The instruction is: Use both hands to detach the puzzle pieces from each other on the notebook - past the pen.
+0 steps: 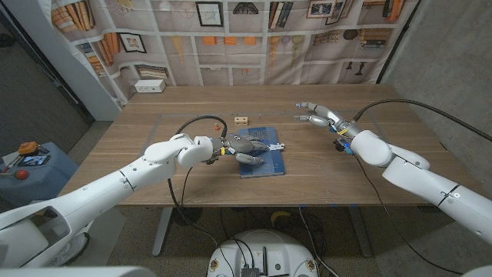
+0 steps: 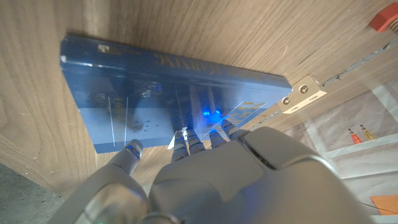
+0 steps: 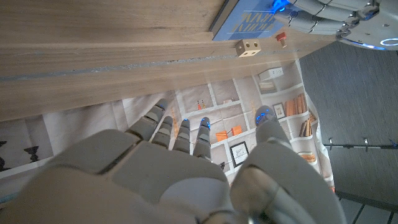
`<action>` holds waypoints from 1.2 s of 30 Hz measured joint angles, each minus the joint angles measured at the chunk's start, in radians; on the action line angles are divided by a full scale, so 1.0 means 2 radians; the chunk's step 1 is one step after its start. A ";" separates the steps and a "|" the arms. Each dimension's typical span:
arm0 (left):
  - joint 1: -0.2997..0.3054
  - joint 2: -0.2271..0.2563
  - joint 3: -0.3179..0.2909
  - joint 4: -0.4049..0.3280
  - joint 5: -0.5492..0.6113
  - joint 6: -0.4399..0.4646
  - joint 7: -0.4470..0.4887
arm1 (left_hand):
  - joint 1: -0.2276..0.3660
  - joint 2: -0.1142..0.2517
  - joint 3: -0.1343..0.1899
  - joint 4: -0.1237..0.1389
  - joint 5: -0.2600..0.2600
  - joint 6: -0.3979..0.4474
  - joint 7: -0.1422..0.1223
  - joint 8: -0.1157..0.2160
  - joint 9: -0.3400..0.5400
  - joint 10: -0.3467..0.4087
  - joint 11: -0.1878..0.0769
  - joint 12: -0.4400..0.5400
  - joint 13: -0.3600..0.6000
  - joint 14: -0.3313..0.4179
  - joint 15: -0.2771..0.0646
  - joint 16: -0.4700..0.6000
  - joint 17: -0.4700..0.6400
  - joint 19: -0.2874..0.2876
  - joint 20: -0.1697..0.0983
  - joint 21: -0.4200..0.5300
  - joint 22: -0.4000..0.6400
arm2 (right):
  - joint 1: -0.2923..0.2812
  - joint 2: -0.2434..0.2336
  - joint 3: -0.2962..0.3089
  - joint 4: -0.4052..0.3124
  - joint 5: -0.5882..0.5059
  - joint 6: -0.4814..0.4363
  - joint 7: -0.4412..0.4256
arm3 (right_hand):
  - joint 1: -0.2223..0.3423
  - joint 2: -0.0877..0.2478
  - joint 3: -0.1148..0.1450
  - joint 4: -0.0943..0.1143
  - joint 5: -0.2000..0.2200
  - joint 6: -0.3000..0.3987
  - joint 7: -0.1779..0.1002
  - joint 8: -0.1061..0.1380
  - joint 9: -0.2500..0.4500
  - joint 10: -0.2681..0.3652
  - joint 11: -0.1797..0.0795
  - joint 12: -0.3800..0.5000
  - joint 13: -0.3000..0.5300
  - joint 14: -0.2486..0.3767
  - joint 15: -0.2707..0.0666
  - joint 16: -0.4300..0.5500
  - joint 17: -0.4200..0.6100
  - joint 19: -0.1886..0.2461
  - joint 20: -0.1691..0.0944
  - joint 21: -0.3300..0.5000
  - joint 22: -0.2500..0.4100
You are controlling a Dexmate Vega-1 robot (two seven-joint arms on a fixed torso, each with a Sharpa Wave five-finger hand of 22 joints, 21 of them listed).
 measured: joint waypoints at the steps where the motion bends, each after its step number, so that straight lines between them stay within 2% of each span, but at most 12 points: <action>1: 0.001 0.000 0.000 -0.001 0.001 0.001 0.000 | 0.000 0.000 0.001 -0.001 0.000 0.000 0.000 0.000 0.000 0.000 0.000 0.000 0.000 0.000 0.000 0.000 0.000 0.000 0.000 0.000 0.000 | 0.001 -0.003 -0.002 -0.006 -0.006 -0.010 0.004 | 0.005 -0.005 0.001 -0.001 0.001 -0.003 0.001 0.000 0.001 -0.004 0.000 0.000 0.000 -0.002 0.002 0.000 -0.002 0.000 0.000 0.000 0.000; 7: 0.003 0.001 -0.001 -0.006 0.003 0.004 0.000 | 0.000 0.000 0.001 -0.001 0.000 0.002 0.002 -0.001 0.000 0.001 -0.001 0.000 0.000 0.000 0.000 0.000 0.000 0.000 0.000 0.000 0.000 | 0.008 -0.015 -0.011 -0.031 -0.027 -0.047 0.024 | 0.020 -0.014 0.003 0.001 0.005 -0.011 -0.001 0.000 0.002 -0.013 0.001 0.000 0.000 -0.011 0.011 -0.002 -0.002 -0.006 0.006 0.000 0.000; 11: 0.006 0.002 -0.002 -0.009 0.005 0.007 0.000 | 0.000 0.000 0.001 -0.001 0.000 0.003 0.003 0.001 0.000 0.003 -0.003 -0.001 0.000 0.000 0.000 0.000 0.000 0.000 0.000 0.000 0.000 | 0.014 -0.024 -0.018 -0.052 -0.044 -0.077 0.041 | 0.030 -0.015 0.007 0.001 0.008 -0.015 0.001 0.000 0.003 -0.021 0.003 0.000 0.000 -0.016 0.012 -0.002 -0.002 -0.009 0.009 0.000 0.001; 18: 0.009 0.002 -0.004 -0.014 0.007 0.013 -0.002 | 0.000 0.000 0.001 -0.001 0.000 0.003 0.003 0.001 0.000 0.005 0.000 0.000 0.000 0.000 0.000 0.000 0.000 0.000 0.000 0.000 0.000 | 0.025 -0.039 -0.031 -0.089 -0.076 -0.128 0.073 | 0.036 -0.020 0.010 0.001 0.010 -0.019 -0.003 0.000 0.005 -0.027 0.004 0.000 0.000 -0.020 0.017 -0.002 -0.004 -0.009 0.009 0.000 0.001; 21: 0.010 0.002 -0.004 -0.016 0.008 0.015 -0.002 | 0.000 0.000 0.001 -0.001 0.000 0.003 0.003 0.001 0.000 0.005 0.000 0.000 0.000 0.000 0.000 0.000 0.000 0.000 0.000 0.000 0.000 | 0.032 -0.044 -0.040 -0.104 -0.089 -0.146 0.086 | 0.047 -0.025 0.010 0.001 0.014 -0.019 -0.004 0.000 0.005 -0.027 0.004 0.000 0.000 -0.020 0.017 -0.002 -0.005 -0.009 0.009 0.000 0.001; 25: 0.012 0.002 -0.004 -0.018 0.010 0.018 -0.003 | 0.000 0.000 0.001 -0.001 0.000 0.003 0.003 0.001 0.000 0.005 0.000 0.000 0.000 0.000 0.000 0.000 0.000 0.000 0.000 0.000 0.000 | 0.043 -0.048 -0.052 -0.119 -0.118 -0.177 0.113 | 0.051 -0.022 0.011 0.000 0.016 -0.019 -0.004 0.000 0.007 -0.029 0.006 0.000 0.000 -0.022 0.018 -0.002 -0.005 -0.009 0.015 0.000 0.001; 36: 0.013 0.001 -0.004 -0.021 0.012 0.023 -0.006 | 0.000 0.000 0.002 -0.002 0.000 0.002 0.003 0.000 0.000 0.005 0.000 0.000 0.000 0.000 0.000 0.000 0.000 0.000 0.000 0.000 0.000 | 0.074 -0.047 -0.095 -0.147 -0.201 -0.231 0.183 | 0.061 -0.031 0.013 0.001 0.018 -0.019 -0.004 0.002 0.009 -0.033 0.005 0.000 0.000 -0.025 0.021 -0.002 -0.004 -0.006 0.017 0.000 0.001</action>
